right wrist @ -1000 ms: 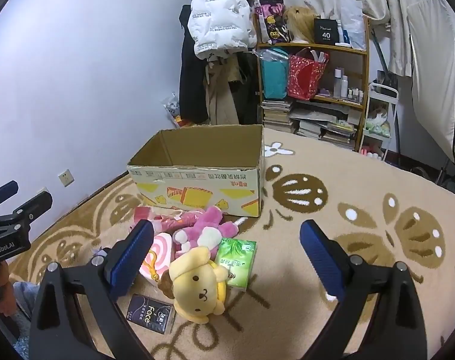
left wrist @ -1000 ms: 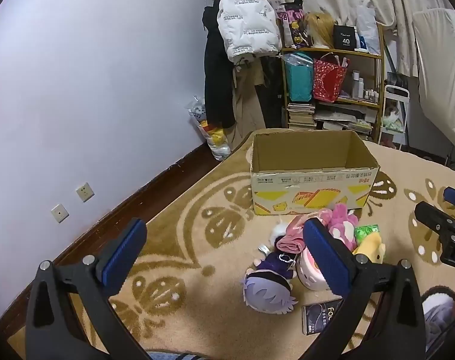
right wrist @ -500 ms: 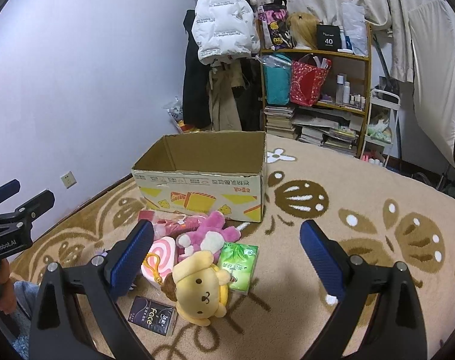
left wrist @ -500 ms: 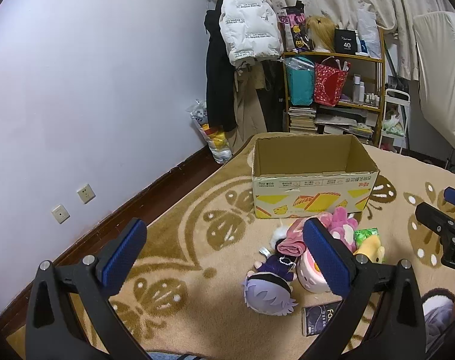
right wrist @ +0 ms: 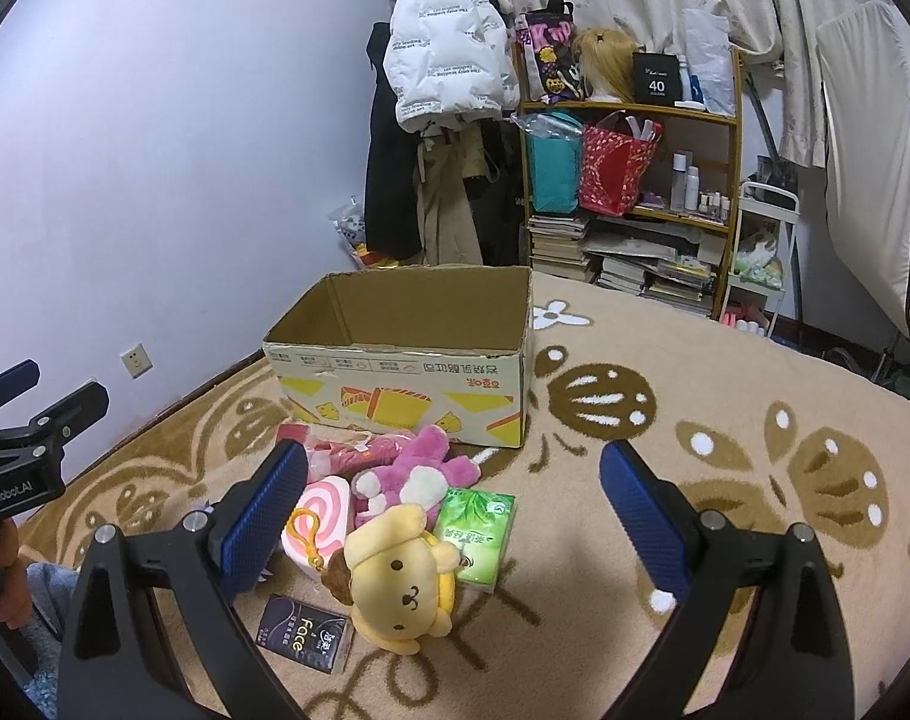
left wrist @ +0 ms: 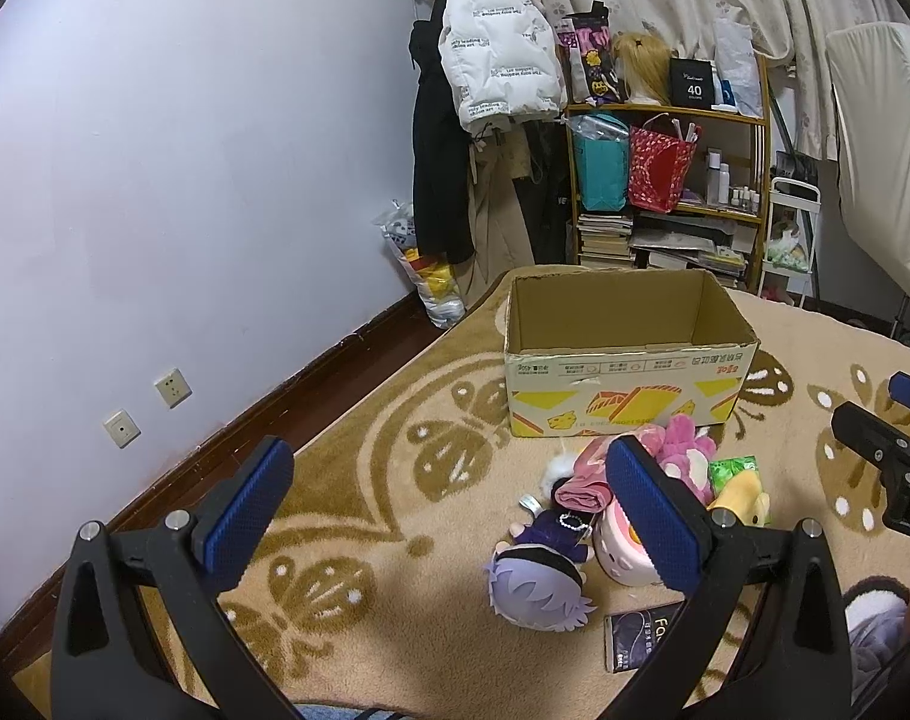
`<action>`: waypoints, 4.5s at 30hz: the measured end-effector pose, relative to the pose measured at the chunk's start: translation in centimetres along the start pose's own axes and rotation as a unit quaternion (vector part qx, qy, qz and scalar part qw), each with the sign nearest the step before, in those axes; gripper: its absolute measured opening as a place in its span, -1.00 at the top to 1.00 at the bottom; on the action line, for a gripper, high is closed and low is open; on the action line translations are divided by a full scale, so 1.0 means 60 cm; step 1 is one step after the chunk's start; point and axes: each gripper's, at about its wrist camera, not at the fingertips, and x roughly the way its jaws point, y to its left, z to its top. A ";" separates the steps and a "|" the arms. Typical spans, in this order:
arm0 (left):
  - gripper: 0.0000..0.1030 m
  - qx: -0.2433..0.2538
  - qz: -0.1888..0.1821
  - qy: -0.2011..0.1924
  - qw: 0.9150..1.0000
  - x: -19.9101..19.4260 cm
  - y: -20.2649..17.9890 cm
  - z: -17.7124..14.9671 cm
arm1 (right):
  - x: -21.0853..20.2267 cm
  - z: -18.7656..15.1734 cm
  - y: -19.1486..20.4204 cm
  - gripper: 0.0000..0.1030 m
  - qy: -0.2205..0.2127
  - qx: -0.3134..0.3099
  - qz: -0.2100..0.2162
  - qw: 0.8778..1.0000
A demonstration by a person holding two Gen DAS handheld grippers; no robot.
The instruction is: Organize soft objects
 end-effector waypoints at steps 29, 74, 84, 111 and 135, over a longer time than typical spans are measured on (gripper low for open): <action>-1.00 -0.002 0.002 -0.004 1.000 -0.002 0.002 -0.001 | 0.001 0.001 0.000 -0.98 -0.002 -0.001 -0.003 1.000; -1.00 -0.013 -0.008 -0.028 0.999 -0.022 0.005 0.001 | -0.018 0.007 0.001 -0.99 -0.034 -0.008 0.005 0.999; -1.00 -0.011 -0.009 -0.026 1.000 -0.020 0.004 0.001 | -0.018 0.007 0.000 -0.99 -0.035 -0.008 0.006 0.999; -0.99 -0.005 -0.055 0.145 0.988 0.157 -0.013 -0.025 | 0.093 -0.034 0.002 -0.98 0.071 0.020 0.036 0.997; -0.99 0.048 -0.071 0.323 0.943 0.285 -0.081 -0.129 | 0.206 -0.107 0.018 -0.38 0.226 0.017 0.069 0.972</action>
